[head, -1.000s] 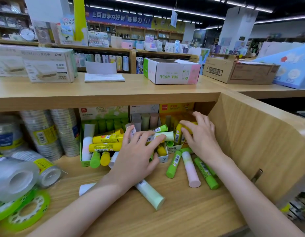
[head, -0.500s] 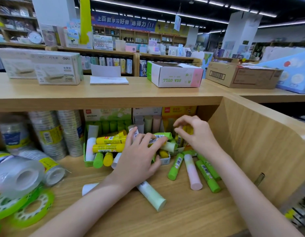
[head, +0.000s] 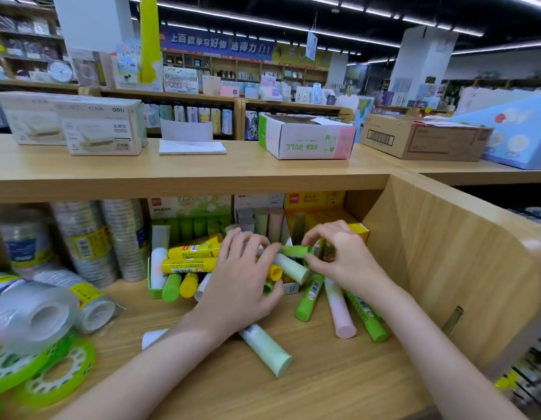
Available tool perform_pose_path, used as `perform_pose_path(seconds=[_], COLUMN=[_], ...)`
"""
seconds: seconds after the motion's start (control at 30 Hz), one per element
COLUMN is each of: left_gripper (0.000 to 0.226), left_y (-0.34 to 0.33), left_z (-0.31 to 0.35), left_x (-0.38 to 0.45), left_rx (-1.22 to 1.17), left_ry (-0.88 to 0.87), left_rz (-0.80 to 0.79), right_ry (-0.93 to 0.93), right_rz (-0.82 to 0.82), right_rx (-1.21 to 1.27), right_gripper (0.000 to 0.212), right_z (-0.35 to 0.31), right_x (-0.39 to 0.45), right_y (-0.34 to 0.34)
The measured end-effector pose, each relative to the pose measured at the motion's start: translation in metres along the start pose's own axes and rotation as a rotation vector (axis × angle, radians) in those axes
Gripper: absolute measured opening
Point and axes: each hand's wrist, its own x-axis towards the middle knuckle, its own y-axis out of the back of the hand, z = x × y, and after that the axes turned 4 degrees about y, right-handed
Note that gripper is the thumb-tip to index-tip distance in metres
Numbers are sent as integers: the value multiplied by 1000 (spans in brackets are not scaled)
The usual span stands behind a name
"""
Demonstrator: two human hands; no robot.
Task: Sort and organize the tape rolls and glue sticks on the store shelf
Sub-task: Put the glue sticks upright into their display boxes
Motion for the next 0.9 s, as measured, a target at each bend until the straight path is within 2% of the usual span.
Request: perform_pose_path(seconds=[0.13,0.27,0.33,0.47,0.6,0.8,0.9], left_gripper=[45,40,36,38,41,39,43], left_y=[-1,0,0,1,2,1,1], left_z=[-3,-4,-3,-2,-3,-5,-5], left_x=[-1,-1,0,1,-1,-2,-1], left_rx=[-11,-23,-21,13,36,5,4], left_ry=[-29,-19,3,43,25,6,1], left_rz=[-27,3,31,60,39,32,28], right_ry=[4,-11,-53,-120,-141,-188,-220], right_rz=[107,-26,-77,-180,-242,-193,-69], right_rx=[82,156,184,121,127,-31,-114], right_gripper=[22,21,28,28,44,27,19], right_z=[-1,-4,-4,-8,-10,-5,-4], right_x=[-26,-44,-39,-23,-22,-31,-41], right_y=[14,19,13,-6,-10,-4,-3])
